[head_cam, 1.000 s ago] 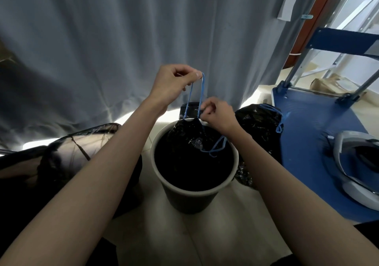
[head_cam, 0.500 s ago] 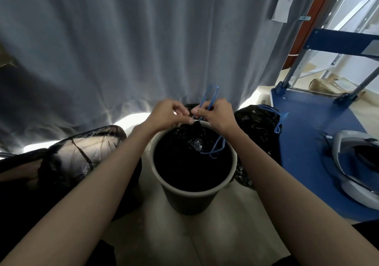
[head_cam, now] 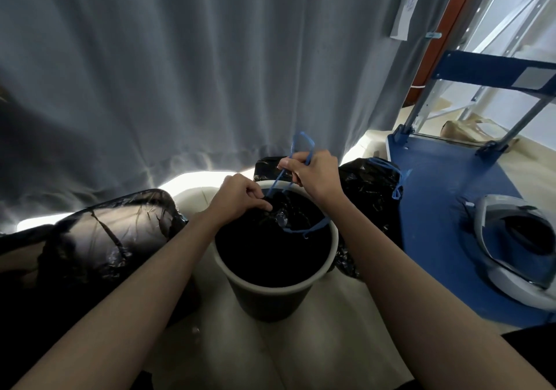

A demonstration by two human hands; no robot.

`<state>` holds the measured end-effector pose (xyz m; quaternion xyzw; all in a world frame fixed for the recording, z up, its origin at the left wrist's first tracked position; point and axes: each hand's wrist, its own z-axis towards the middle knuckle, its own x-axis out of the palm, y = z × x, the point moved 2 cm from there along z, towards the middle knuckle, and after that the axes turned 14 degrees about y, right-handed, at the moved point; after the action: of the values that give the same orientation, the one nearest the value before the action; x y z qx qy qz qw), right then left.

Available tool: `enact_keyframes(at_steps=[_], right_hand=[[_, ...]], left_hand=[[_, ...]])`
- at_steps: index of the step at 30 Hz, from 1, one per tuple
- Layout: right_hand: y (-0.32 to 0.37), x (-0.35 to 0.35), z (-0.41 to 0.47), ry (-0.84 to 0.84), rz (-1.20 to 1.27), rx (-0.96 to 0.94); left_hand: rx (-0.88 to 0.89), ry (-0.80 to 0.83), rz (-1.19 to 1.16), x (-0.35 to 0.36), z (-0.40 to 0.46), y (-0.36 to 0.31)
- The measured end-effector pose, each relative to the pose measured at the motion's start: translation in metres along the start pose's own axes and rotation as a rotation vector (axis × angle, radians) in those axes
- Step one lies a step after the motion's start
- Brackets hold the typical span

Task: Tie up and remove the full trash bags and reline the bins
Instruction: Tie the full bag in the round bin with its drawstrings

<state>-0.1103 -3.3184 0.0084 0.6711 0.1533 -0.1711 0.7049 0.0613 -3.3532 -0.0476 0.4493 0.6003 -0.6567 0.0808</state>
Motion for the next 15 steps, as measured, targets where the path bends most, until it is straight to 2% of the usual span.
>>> enact_keyframes(at_steps=[8, 15], right_hand=[[0.023, -0.008, 0.001, 0.003, -0.051, -0.03], [0.043, 0.001, -0.001, 0.038, -0.028, -0.116]], left_hand=[[-0.012, -0.017, -0.037, -0.01, 0.0, 0.007], [-0.051, -0.013, 0.091, -0.008, 0.005, 0.009]])
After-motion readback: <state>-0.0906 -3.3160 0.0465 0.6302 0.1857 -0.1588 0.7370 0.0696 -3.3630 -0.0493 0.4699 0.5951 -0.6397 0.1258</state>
